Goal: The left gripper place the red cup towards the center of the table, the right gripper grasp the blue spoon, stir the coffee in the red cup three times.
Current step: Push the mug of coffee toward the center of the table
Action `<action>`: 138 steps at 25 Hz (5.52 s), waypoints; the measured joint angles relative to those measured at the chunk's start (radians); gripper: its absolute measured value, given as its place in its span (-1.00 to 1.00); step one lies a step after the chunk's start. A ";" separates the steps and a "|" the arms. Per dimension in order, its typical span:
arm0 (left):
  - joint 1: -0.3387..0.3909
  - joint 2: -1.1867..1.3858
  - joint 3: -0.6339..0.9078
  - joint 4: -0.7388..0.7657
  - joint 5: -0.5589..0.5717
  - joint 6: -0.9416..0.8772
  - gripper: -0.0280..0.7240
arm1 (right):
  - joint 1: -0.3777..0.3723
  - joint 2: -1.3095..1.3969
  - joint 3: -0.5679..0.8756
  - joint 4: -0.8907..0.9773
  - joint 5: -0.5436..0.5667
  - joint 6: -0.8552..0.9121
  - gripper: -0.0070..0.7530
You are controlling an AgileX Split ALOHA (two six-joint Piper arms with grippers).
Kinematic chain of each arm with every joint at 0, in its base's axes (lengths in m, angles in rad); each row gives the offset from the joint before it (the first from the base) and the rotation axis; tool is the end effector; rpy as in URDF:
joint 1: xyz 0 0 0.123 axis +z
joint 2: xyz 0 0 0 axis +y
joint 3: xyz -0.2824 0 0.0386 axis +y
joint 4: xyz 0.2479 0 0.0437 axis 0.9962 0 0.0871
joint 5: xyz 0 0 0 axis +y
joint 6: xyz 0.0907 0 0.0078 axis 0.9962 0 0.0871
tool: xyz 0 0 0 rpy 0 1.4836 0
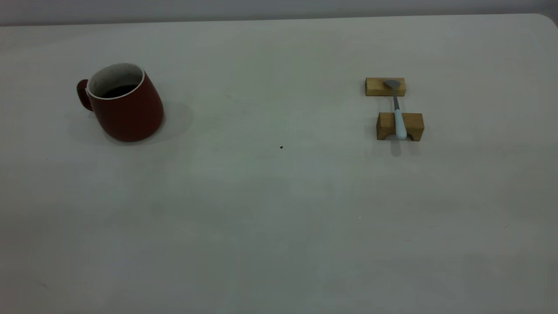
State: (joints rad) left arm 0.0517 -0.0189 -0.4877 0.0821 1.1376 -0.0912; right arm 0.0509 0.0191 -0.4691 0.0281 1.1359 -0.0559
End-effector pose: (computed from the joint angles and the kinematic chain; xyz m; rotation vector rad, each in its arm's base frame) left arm -0.0102 0.0063 0.2678 -0.1588 2.1066 0.0757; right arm -0.0024 0.0022 0.2628 -0.1175 2.1661 0.0316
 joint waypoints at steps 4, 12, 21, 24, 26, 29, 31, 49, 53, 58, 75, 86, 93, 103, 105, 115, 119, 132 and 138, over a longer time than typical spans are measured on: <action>0.000 0.000 0.000 0.000 0.000 0.000 -0.29 | 0.000 0.000 0.000 0.000 0.000 0.000 -0.36; 0.000 0.000 0.000 0.000 0.000 0.000 -0.29 | 0.000 0.000 0.000 0.000 0.000 0.001 -0.36; 0.000 0.000 0.000 0.000 0.000 0.000 -0.29 | 0.000 0.000 0.000 0.000 0.000 0.001 -0.36; 0.000 0.000 0.000 0.000 0.000 0.000 -0.29 | 0.000 0.000 0.000 0.000 0.000 0.000 -0.36; 0.000 0.000 0.000 0.000 0.000 0.000 -0.29 | 0.000 0.000 0.000 0.000 0.000 0.000 -0.36; 0.000 0.000 0.000 0.000 0.000 0.000 -0.29 | 0.000 0.000 0.000 0.000 0.000 0.000 -0.36; 0.000 0.000 0.000 0.000 0.000 0.002 -0.29 | 0.000 0.000 0.000 0.000 0.000 0.000 -0.36; 0.000 0.576 -0.162 0.008 -0.225 0.127 -0.29 | 0.000 0.000 0.000 0.000 0.000 0.000 -0.36; 0.000 0.842 -0.242 0.020 -0.299 0.227 -0.27 | 0.000 0.000 0.000 0.000 0.000 0.000 -0.36; 0.000 1.143 -0.345 0.023 -0.386 0.358 0.07 | 0.000 0.000 0.000 0.000 0.000 0.000 -0.36; -0.001 1.988 -0.871 0.027 -0.361 0.753 0.83 | 0.000 0.000 0.000 0.000 0.000 0.000 -0.36; -0.055 2.230 -1.028 0.081 -0.390 1.140 0.77 | 0.000 0.000 0.000 0.000 0.000 0.000 -0.36; -0.092 2.318 -1.066 0.083 -0.473 1.293 0.74 | 0.000 0.000 0.000 0.000 0.000 0.000 -0.36; -0.117 2.354 -1.067 0.112 -0.568 1.431 0.64 | 0.000 0.000 0.000 0.000 0.000 0.000 -0.36; -0.118 2.359 -1.067 0.123 -0.573 1.433 0.64 | 0.000 0.000 0.000 0.000 0.000 0.000 -0.36; -0.118 2.397 -1.068 0.139 -0.596 1.438 0.51 | 0.000 0.000 0.000 0.000 0.000 0.000 -0.36; -0.118 2.397 -1.068 0.139 -0.587 1.439 0.22 | 0.000 0.000 0.000 0.000 0.000 0.000 -0.36; -0.136 2.397 -1.074 0.145 -0.523 1.366 -0.35 | 0.000 0.000 0.000 0.000 0.000 0.000 -0.36; -0.206 2.395 -1.074 0.145 -0.509 1.352 -0.35 | 0.000 0.000 0.000 0.000 0.000 0.000 -0.36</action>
State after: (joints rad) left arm -0.1544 2.3760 -1.5615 0.2275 0.6287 1.2605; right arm 0.0509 0.0191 -0.4691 0.0281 1.1359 -0.0557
